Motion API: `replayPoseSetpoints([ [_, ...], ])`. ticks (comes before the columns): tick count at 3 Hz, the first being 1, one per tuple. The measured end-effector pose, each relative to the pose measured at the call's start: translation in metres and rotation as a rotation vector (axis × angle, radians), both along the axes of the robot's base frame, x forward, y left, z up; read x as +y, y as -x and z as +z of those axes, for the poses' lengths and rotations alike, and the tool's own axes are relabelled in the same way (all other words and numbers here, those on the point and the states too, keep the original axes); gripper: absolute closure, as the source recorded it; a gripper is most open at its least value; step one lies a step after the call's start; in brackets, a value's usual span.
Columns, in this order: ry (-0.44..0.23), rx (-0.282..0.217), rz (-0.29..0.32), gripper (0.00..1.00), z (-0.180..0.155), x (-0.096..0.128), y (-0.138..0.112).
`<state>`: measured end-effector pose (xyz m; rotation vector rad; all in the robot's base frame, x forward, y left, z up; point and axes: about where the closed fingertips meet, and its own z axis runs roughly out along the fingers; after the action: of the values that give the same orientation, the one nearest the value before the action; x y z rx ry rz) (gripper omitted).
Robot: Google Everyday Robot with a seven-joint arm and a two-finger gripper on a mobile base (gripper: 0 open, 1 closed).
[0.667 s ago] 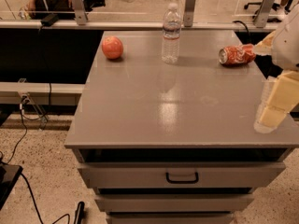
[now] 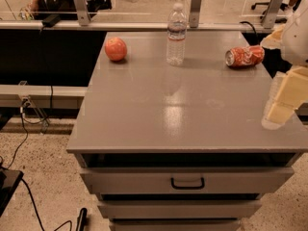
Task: Knock water bottle over
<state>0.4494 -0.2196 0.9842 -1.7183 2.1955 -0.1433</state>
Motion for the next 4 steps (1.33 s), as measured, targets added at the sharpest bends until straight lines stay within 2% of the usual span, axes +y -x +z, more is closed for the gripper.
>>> replayPoseSetpoints([
  [1,0.0,-0.073,0.014,0.0,0.015,-0.007,-0.042],
  [2,-0.031,-0.131,0.021,0.0,0.032,-0.009,-0.091],
  [3,-0.042,-0.164,0.018,0.0,0.046,-0.009,-0.099],
  [4,-0.042,-0.164,0.019,0.0,0.046,-0.009,-0.099],
])
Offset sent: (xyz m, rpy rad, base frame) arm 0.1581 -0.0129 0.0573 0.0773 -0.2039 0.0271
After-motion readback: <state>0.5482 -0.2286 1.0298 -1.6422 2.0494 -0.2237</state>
